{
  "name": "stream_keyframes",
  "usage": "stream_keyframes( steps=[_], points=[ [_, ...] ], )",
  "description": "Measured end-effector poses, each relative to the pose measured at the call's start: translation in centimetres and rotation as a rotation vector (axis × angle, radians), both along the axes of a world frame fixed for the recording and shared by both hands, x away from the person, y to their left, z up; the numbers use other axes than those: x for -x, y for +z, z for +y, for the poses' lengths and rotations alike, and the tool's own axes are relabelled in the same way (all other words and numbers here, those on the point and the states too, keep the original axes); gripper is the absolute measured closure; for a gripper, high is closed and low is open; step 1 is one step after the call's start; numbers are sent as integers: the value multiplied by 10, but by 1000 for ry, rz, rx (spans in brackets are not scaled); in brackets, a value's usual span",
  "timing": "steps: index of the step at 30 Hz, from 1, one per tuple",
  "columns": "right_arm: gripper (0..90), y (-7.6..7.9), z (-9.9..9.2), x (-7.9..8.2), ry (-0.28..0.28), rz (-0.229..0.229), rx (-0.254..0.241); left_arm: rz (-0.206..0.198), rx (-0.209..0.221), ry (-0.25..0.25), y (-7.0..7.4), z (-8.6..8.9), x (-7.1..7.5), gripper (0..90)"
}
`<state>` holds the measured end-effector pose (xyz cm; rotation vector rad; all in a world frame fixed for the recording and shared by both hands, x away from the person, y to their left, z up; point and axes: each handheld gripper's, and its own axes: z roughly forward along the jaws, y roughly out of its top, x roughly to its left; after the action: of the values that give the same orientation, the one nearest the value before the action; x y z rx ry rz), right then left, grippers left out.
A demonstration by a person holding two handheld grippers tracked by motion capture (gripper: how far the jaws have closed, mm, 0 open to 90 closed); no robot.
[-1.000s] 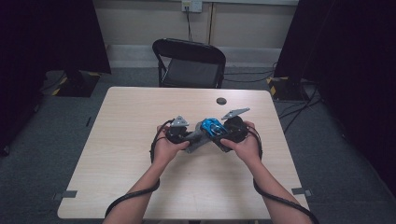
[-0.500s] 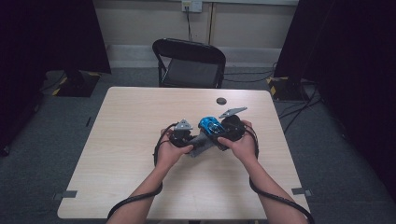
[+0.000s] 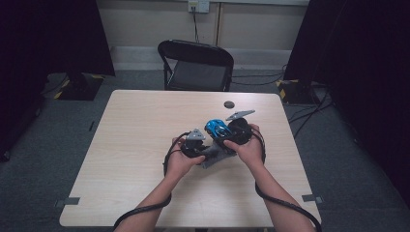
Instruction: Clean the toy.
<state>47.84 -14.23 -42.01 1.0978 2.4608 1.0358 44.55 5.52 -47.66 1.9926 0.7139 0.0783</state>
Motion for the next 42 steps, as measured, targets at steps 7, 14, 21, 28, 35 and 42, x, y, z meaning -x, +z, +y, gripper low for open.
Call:
stream_keyframes(
  steps=[7,14,21,28,35,42],
  points=[
    [283,0,4,-3,-1,7,-8,3,-15,-53,-4,-8,8,699],
    [283,2,7,-4,1,6,-12,1,-3,-85,-6,-13,13,700],
    [283,3,3,-6,-7,8,-19,-8,-3,-153,-7,-21,21,699],
    [283,5,-6,-6,-21,9,-27,-21,-17,-136,-3,-12,18,699],
    [283,8,-18,-3,-34,1,-23,-46,-56,-39,7,26,3,698],
    [283,6,-20,1,-20,3,-25,-61,-77,42,12,50,-10,698]
  ],
)
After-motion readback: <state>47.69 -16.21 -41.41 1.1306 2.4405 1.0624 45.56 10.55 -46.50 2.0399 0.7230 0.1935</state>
